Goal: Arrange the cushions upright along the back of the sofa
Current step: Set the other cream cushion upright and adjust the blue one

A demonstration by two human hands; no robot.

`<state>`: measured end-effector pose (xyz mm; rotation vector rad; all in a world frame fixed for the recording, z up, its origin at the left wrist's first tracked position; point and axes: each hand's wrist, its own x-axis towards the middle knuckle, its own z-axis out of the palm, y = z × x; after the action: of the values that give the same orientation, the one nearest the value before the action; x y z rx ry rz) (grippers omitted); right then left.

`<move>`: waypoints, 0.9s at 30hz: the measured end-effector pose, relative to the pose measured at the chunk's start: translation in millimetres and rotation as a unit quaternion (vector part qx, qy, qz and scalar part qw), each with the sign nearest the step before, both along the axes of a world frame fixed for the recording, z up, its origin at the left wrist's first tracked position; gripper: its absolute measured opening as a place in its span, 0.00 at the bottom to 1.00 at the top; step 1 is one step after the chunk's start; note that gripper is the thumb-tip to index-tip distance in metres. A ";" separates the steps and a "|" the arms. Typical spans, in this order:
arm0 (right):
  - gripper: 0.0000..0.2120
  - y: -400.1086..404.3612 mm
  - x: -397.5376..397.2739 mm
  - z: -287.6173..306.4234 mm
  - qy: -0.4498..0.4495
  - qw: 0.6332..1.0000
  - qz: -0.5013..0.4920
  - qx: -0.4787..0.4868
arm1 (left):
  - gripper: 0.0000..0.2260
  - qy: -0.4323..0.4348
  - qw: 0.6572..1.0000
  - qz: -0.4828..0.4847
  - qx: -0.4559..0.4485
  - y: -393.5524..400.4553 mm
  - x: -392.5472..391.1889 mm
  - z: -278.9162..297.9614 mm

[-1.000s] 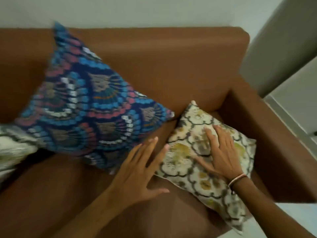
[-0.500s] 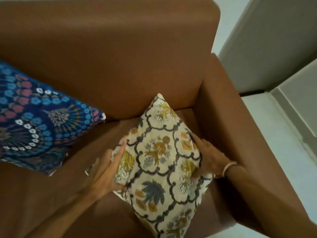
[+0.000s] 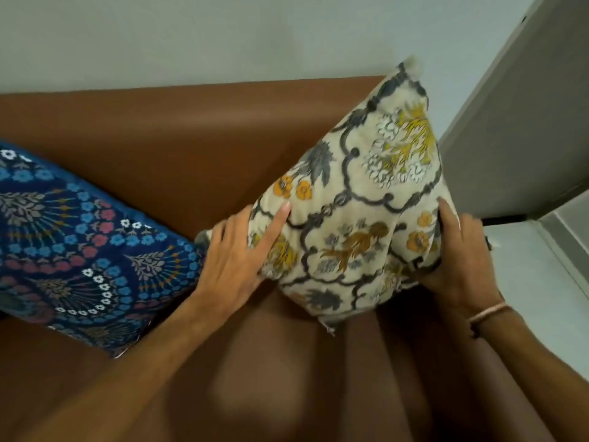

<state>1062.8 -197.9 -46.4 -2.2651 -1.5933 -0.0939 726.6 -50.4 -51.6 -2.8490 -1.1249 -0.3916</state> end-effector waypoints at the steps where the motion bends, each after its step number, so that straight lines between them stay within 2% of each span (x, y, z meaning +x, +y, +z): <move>1: 0.61 9.5 1.4 -3.0 -0.014 1.000 -0.008 -0.006 | 0.58 0.023 1.000 0.011 -0.010 10.1 8.0 1.1; 4: 0.70 31.2 -9.2 -12.1 -0.033 0.996 -0.009 -0.078 | 0.66 0.103 0.991 0.047 -0.067 30.4 16.9 -3.6; 6: 0.73 36.6 -20.6 -12.2 -0.011 0.995 -0.018 -0.100 | 0.68 0.115 0.988 0.056 -0.090 34.3 10.6 -5.8; 10: 0.74 17.1 -40.7 -7.9 -0.012 0.996 -0.037 -0.084 | 0.67 0.118 0.990 0.070 -0.042 22.6 -22.4 3.1; 13: 0.68 8.8 -73.8 4.5 -0.053 0.998 0.016 -0.005 | 0.63 0.229 0.968 0.100 -0.025 19.2 -60.5 12.1; 15: 0.62 29.6 -101.2 18.0 -0.089 0.992 0.076 0.040 | 0.62 0.319 0.942 0.103 -0.019 21.4 -80.3 12.5; 17: 0.61 68.3 -131.0 30.7 -0.128 0.982 0.128 0.046 | 0.62 0.381 0.921 0.080 -0.005 24.2 -93.2 12.0; 19: 0.63 108.9 -161.5 38.6 -0.182 0.969 0.168 -0.003 | 0.56 0.373 0.927 0.048 0.017 29.8 -102.3 9.3; 22: 0.60 144.1 -187.3 34.9 -0.220 0.948 0.205 -0.104 | 0.41 0.302 0.953 0.008 0.034 42.4 -106.0 4.4; 27: 0.54 145.3 -194.1 9.0 -0.235 0.940 0.216 -0.118 | 0.35 0.248 0.968 -0.025 0.030 49.5 -108.3 6.1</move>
<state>868.7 -52.7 -37.4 -2.0972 -2.4379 -0.3679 618.3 -1.0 -45.5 -2.6928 -0.9212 0.2730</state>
